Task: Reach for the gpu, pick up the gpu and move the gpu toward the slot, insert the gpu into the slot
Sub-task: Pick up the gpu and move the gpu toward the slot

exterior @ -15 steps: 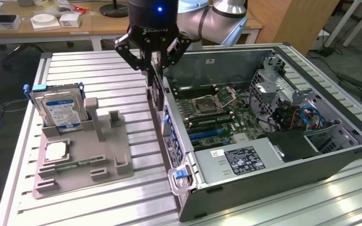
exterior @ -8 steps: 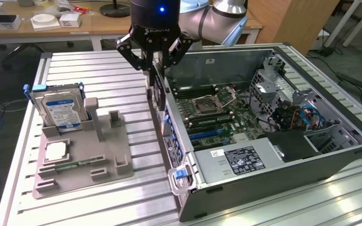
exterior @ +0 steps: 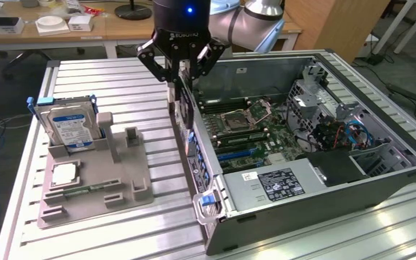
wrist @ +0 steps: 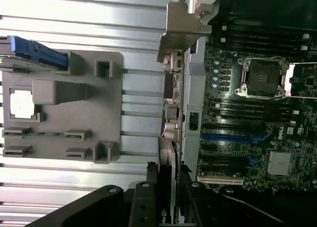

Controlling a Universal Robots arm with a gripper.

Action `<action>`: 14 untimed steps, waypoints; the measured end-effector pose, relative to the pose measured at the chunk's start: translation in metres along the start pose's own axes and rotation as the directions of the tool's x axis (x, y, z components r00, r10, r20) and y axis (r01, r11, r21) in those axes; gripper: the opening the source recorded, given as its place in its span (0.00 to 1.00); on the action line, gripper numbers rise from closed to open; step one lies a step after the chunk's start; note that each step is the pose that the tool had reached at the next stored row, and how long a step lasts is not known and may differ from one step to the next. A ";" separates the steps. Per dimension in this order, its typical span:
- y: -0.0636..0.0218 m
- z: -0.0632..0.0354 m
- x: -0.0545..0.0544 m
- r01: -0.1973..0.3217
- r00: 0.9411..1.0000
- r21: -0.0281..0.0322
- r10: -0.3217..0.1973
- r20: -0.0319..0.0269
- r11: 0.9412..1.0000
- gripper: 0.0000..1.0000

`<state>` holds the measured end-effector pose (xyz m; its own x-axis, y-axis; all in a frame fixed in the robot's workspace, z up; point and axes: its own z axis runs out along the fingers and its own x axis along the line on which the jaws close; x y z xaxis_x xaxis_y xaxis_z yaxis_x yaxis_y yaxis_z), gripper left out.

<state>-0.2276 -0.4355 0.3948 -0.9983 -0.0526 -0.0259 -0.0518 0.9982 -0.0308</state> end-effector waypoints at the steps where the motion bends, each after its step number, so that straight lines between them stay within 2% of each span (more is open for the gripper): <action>1: -0.0001 0.0000 0.000 0.000 1.000 0.001 0.000 0.000 1.000 0.27; 12: 0.0002 0.0000 -0.003 -0.037 0.999 0.002 0.037 -0.003 0.999 0.27; 14: 0.0004 -0.0004 -0.004 -0.042 0.999 0.003 0.042 -0.005 0.999 0.27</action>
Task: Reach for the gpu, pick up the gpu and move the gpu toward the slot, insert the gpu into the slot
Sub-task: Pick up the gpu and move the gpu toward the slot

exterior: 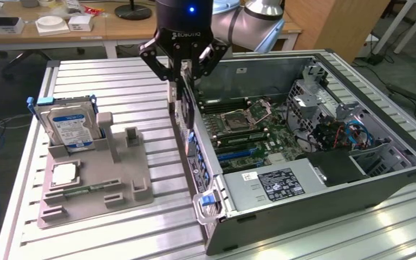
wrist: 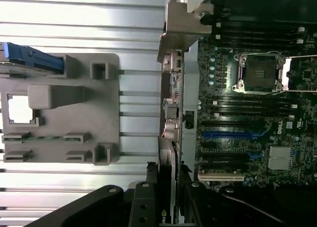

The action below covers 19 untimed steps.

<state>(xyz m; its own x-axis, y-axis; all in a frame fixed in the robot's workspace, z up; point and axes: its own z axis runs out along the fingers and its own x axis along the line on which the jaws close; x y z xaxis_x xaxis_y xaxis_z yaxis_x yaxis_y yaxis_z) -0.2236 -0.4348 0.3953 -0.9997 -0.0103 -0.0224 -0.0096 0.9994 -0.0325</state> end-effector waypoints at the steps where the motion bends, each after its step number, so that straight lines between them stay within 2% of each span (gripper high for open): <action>1: 0.0001 -0.0001 0.000 -0.002 1.000 0.000 0.002 -0.001 1.000 0.27; 12: 0.0000 -0.0016 -0.006 -0.017 1.000 0.002 0.017 -0.015 1.000 0.27; 19: -0.0002 -0.0013 -0.019 -0.018 1.000 0.002 0.018 -0.017 1.000 0.27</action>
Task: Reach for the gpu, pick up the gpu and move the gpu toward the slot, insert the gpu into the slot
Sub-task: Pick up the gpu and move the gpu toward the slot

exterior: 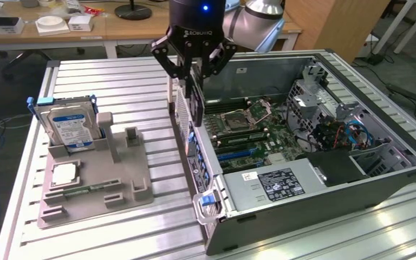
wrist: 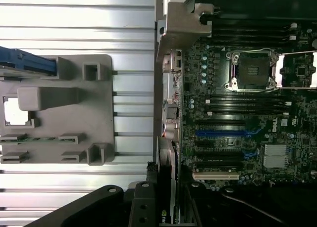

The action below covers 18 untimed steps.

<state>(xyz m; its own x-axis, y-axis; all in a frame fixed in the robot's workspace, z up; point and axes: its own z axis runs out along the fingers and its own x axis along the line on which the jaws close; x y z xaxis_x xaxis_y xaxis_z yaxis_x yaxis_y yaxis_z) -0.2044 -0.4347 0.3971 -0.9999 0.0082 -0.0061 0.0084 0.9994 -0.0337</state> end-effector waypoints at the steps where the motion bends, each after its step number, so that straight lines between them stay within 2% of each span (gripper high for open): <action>1: 0.0000 0.0001 -0.002 0.000 1.000 0.000 0.000 0.000 1.000 0.27; 18: 0.0002 0.0002 -0.028 0.000 1.000 0.000 0.000 0.000 1.000 0.27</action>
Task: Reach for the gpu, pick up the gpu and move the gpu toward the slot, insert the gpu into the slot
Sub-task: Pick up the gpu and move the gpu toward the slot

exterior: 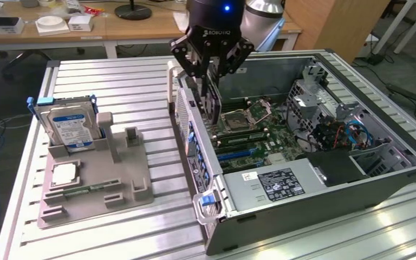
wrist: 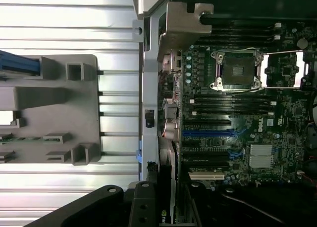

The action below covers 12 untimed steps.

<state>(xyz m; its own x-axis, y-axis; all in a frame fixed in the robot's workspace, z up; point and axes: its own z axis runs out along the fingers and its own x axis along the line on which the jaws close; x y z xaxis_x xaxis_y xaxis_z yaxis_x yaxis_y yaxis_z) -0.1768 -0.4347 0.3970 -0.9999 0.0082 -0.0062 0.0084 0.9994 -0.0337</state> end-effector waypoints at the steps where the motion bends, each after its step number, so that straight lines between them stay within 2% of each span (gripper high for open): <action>1: 0.0000 0.0000 -0.001 0.000 1.000 0.000 0.000 0.000 1.000 0.27; 12: 0.0001 0.0002 -0.018 0.000 1.000 0.000 0.000 0.000 1.000 0.27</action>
<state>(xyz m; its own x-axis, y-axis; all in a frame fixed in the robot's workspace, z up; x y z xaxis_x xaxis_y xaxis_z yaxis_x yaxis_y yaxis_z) -0.1593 -0.4347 0.3970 -0.9999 0.0082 -0.0062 0.0084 0.9994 -0.0336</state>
